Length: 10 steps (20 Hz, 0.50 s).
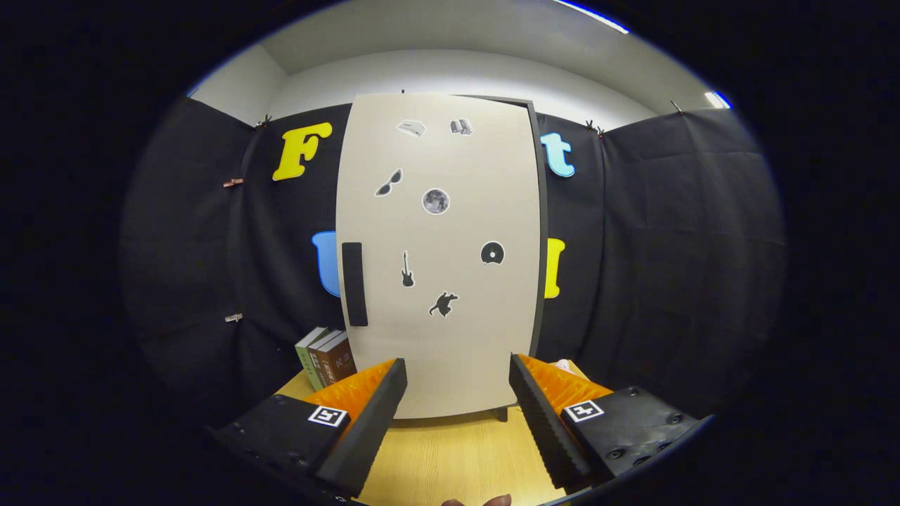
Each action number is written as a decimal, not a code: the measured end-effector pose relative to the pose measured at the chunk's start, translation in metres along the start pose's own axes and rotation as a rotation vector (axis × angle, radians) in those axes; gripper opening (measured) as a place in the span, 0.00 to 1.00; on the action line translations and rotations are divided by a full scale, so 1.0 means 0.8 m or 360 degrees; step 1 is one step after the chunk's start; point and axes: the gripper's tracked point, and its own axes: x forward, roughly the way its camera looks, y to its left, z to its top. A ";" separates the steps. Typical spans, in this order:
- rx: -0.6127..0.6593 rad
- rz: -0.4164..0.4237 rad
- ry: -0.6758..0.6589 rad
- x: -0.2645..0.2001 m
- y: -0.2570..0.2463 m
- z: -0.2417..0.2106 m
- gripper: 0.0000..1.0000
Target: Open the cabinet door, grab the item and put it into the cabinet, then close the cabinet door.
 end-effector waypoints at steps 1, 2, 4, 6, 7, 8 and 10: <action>0.0002 -0.0002 0.0001 0.000 0.000 0.000 0.96; 0.0005 0.0000 0.0001 -0.001 0.000 0.000 0.96; 0.0006 -0.0002 0.0003 -0.002 0.000 -0.002 0.96; 0.0007 -0.0002 0.0005 -0.002 -0.001 -0.003 0.96; 0.0008 -0.0002 0.0006 -0.003 -0.002 -0.003 0.96; 0.0009 0.0000 0.0006 -0.003 -0.002 -0.003 0.96; 0.0008 -0.0004 0.0000 -0.003 -0.003 -0.001 0.96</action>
